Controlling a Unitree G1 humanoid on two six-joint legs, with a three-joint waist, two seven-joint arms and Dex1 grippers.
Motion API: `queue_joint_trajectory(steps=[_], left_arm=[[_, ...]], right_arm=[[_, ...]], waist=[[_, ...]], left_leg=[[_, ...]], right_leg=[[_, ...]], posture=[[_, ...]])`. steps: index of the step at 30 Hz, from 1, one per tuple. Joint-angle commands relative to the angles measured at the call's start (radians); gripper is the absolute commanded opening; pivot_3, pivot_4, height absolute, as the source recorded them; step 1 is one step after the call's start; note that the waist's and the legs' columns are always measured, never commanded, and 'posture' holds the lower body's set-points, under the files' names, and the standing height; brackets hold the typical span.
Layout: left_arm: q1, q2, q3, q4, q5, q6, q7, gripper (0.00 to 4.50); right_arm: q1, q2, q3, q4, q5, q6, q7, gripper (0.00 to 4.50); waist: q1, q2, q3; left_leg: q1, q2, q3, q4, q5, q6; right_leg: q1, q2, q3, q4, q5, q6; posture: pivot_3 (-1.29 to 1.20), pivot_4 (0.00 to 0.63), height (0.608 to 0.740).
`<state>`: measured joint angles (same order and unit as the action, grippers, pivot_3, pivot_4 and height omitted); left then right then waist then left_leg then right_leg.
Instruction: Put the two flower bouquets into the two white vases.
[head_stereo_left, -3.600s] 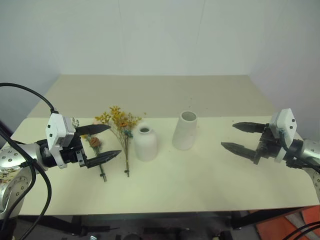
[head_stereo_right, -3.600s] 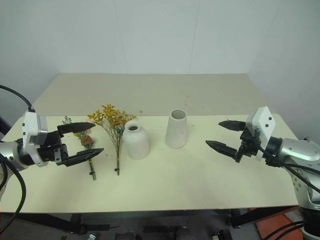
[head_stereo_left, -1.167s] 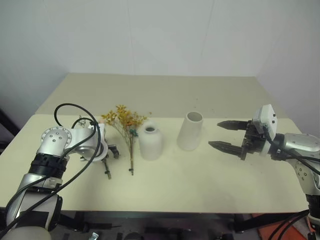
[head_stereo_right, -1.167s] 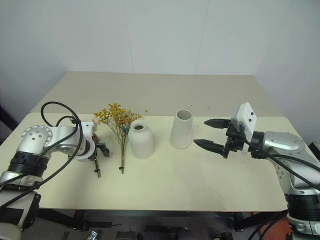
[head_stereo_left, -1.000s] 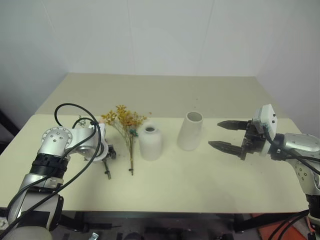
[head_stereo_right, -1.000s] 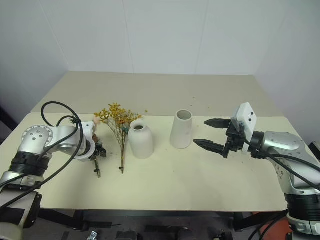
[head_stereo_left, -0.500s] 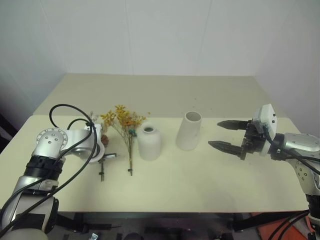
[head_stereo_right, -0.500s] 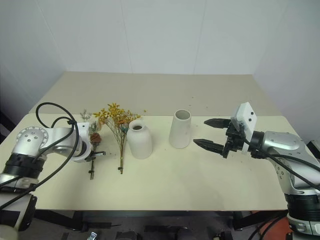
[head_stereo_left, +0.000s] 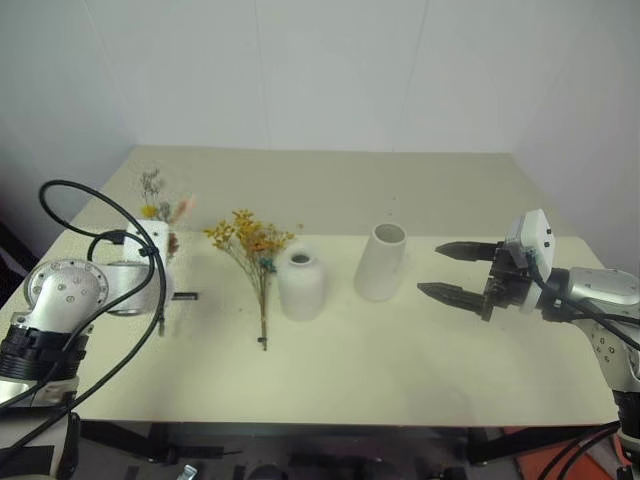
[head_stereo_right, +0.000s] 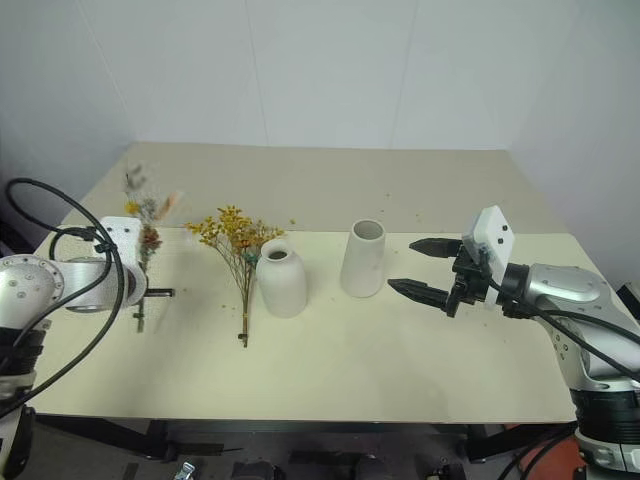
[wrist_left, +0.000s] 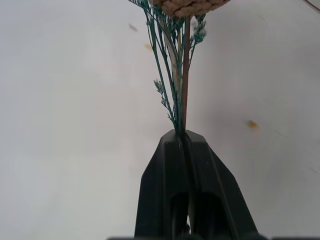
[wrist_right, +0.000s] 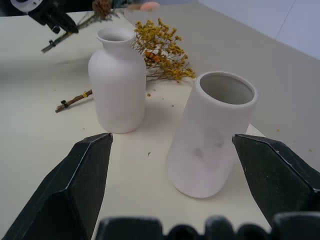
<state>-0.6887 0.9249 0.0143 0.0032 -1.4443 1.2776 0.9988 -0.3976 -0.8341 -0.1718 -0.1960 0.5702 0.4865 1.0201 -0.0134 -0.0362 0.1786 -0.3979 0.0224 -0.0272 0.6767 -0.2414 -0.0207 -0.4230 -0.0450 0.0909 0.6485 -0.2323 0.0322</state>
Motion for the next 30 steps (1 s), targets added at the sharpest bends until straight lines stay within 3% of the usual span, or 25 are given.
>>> queue_joint_trajectory(steps=[1,4,16,23,30], left_arm=[[-0.026,-0.008,0.046,-0.076,0.182,-0.087,-0.087,0.02],[-0.04,-0.052,0.072,-0.111,0.286,-0.161,-0.202,0.02],[-0.133,-0.209,0.175,-0.157,0.378,-0.331,-0.775,0.02],[-0.224,-0.244,0.107,-0.109,0.567,-0.56,-1.195,0.02],[-0.317,-0.374,0.035,0.055,0.713,-0.746,-1.5,0.02]], right_arm=[[-0.003,-0.006,-0.034,-0.03,-0.002,-0.024,-0.011,4.5],[-0.003,-0.001,-0.033,-0.032,-0.003,-0.028,-0.017,4.5],[0.039,0.0,-0.053,-0.07,0.002,-0.032,-0.048,4.5],[0.072,0.006,-0.075,-0.107,0.008,-0.031,-0.079,4.5],[0.075,0.034,-0.06,-0.117,-0.003,-0.044,-0.101,4.5]], waist=[[0.0,0.0,0.0],[0.003,0.0,0.0],[-0.002,0.0,0.0],[-0.003,0.0,0.0],[-0.002,0.0,0.0]], left_leg=[[0.0,0.0,0.0,0.0,0.0,0.0],[0.0,0.0,0.0,0.0,0.0,0.0],[-0.001,0.0,0.0,0.0,0.0,0.0],[-0.001,0.0,0.0,0.0,0.0,0.0],[-0.001,0.0,0.0,0.001,0.0,0.0]], right_leg=[[0.0,0.0,0.0,0.0,0.0,0.0],[0.0,0.0,0.0,0.0,0.0,0.0],[0.0,0.0,0.0,-0.001,0.0,0.0],[0.0,0.0,0.0,-0.001,0.0,0.001],[0.001,0.0,0.0,-0.001,0.0,0.001]], posture=[[0.0,0.15,0.74],[0.0,0.15,0.74],[0.0,0.15,0.74],[0.0,0.15,0.74],[0.0,0.15,0.74]])
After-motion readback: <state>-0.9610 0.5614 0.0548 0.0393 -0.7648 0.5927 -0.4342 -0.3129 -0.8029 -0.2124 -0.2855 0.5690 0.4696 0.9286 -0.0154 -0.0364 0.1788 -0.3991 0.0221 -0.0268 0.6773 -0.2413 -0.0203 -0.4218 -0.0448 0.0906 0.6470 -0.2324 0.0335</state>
